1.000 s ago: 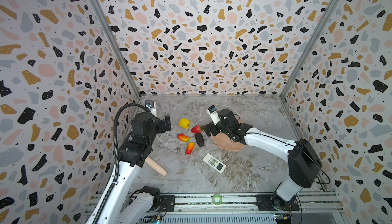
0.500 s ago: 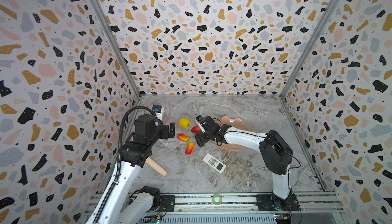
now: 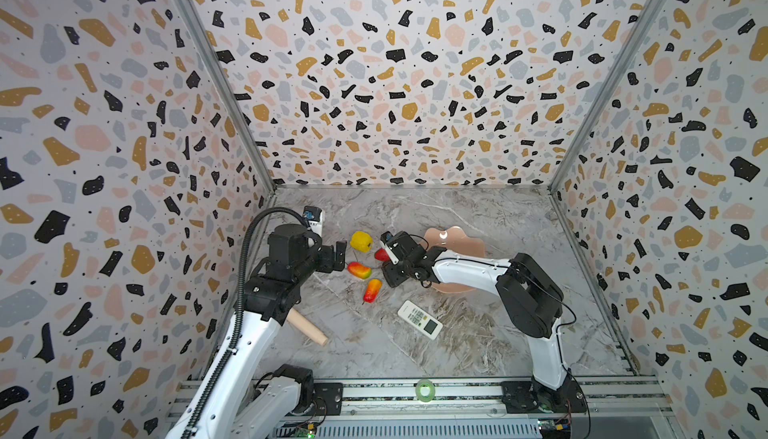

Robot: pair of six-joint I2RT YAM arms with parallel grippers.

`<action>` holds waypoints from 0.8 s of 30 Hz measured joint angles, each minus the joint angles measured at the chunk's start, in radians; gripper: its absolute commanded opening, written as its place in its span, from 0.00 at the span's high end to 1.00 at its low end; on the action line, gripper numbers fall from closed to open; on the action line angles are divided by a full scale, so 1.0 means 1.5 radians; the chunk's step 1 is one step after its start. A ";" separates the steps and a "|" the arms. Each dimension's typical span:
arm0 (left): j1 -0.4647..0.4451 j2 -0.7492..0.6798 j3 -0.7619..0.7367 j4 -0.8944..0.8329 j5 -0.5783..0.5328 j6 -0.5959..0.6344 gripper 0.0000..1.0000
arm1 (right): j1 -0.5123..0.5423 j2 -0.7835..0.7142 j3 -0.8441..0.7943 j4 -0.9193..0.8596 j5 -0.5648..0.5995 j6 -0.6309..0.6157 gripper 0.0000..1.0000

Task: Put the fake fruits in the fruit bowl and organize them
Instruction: 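Grasp the black avocado with the right gripper and lift it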

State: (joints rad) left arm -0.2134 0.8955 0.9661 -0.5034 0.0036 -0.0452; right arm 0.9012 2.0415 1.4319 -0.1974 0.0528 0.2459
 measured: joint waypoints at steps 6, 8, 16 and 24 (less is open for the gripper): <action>0.000 0.000 0.000 0.003 0.000 -0.002 0.00 | 0.002 0.018 0.000 0.018 -0.017 0.001 0.47; 0.000 0.000 0.000 0.002 0.000 -0.002 0.00 | 0.002 0.026 0.005 0.024 -0.021 0.001 0.59; 0.000 -0.007 0.000 -0.002 -0.004 -0.002 0.00 | 0.002 0.028 0.022 0.022 -0.032 -0.011 0.82; 0.000 -0.002 0.000 0.008 -0.018 -0.012 0.00 | -0.015 -0.142 0.006 -0.001 -0.033 -0.051 0.84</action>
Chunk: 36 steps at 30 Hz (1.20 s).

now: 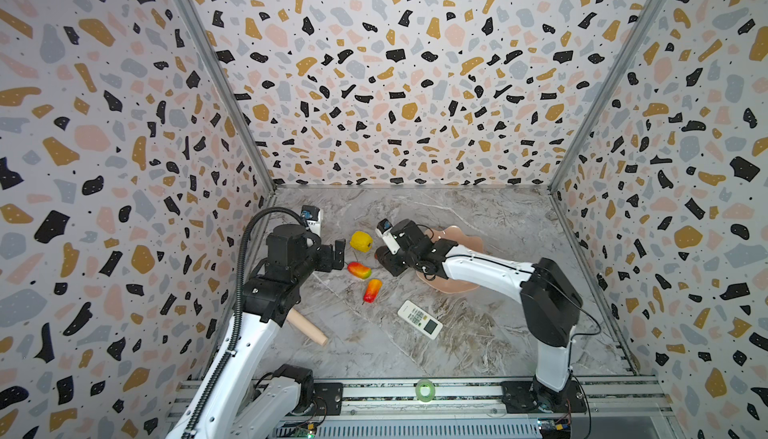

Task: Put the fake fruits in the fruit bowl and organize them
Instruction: 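Grasp the black avocado with the right gripper and lift it, then carry the avocado into the pink bowl and open the right gripper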

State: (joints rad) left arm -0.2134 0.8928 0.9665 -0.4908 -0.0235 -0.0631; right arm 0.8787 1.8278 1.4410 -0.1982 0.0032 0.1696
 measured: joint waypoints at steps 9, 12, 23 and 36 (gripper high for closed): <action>0.000 0.006 -0.005 0.049 -0.012 0.001 0.00 | -0.179 -0.160 -0.091 -0.007 0.036 -0.013 0.88; 0.000 0.006 -0.016 0.059 -0.007 0.006 0.00 | -0.191 -0.151 -0.132 -0.030 0.056 -0.014 0.89; -0.013 -0.012 -0.039 0.064 -0.002 0.017 0.00 | -0.197 -0.064 -0.203 -0.022 0.065 -0.022 0.89; -0.013 -0.024 -0.012 0.033 -0.021 0.005 0.00 | -0.199 -0.101 -0.300 0.040 0.098 -0.036 0.16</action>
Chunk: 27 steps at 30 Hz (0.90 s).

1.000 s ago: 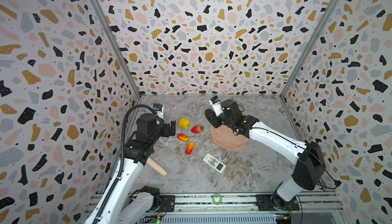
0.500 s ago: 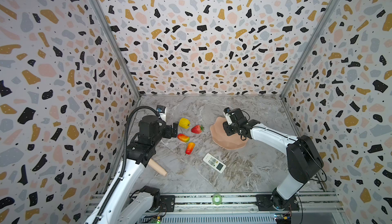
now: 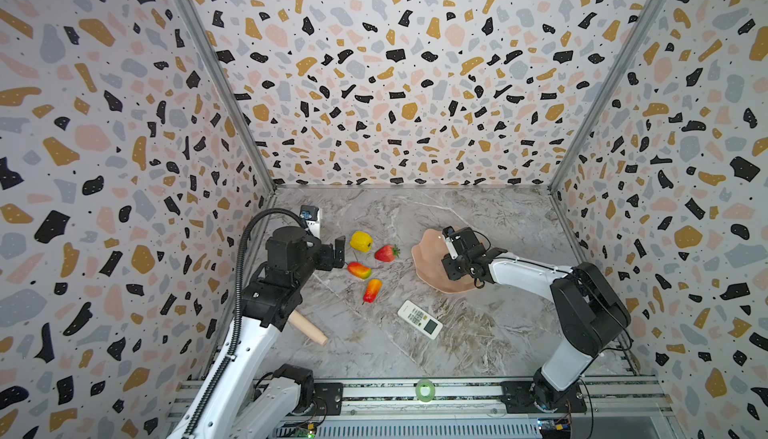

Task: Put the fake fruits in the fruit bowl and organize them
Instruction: 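Carry the avocado into the pink bowl and open the right gripper, then reach the right gripper to the yellow lemon and grasp it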

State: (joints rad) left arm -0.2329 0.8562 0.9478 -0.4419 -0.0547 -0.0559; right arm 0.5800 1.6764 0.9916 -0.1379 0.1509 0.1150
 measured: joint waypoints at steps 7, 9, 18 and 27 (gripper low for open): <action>0.000 -0.032 0.032 -0.044 -0.017 -0.013 0.00 | 0.011 -0.132 0.054 -0.001 0.007 -0.054 0.01; 0.000 -0.035 0.035 -0.044 -0.011 -0.025 0.00 | 0.030 -0.151 0.086 0.022 -0.012 -0.074 0.01; 0.000 -0.043 0.036 -0.057 -0.037 -0.049 0.00 | 0.138 0.125 0.342 0.085 -0.173 -0.154 0.01; 0.000 -0.058 0.022 -0.058 -0.019 -0.062 0.00 | 0.130 0.466 0.631 0.057 -0.248 -0.127 0.01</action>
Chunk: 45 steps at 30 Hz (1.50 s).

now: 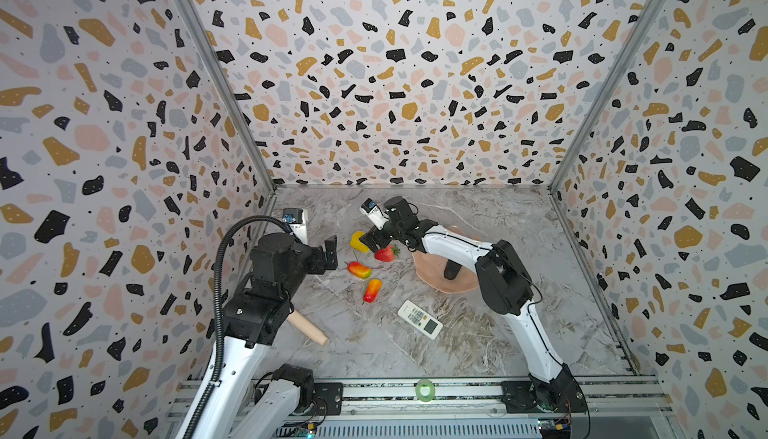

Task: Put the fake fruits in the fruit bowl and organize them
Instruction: 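Reach the right gripper to the yellow lemon and grasp it, then carry the lemon into the bowl and release it beside the avocado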

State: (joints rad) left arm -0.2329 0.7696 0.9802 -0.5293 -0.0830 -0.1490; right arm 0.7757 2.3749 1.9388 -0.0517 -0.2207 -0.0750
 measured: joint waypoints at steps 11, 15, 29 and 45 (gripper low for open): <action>0.000 -0.014 -0.013 0.000 0.001 -0.001 0.00 | -0.001 0.094 0.078 0.010 -0.048 0.071 0.00; 0.000 -0.018 -0.013 -0.001 0.000 -0.001 0.00 | -0.001 0.114 0.096 0.026 -0.055 0.091 0.01; 0.000 -0.057 -0.013 -0.017 -0.021 0.014 0.00 | 0.016 0.161 0.150 0.014 -0.063 0.110 0.58; 0.000 -0.058 -0.039 0.020 -0.012 0.040 0.00 | -0.068 -0.467 -0.322 0.082 0.025 0.057 0.58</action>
State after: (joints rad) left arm -0.2333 0.6830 0.9222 -0.4992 -0.1009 -0.0891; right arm 0.6735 1.6741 1.4559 0.0708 -0.1833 0.0105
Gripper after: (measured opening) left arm 0.995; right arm 0.501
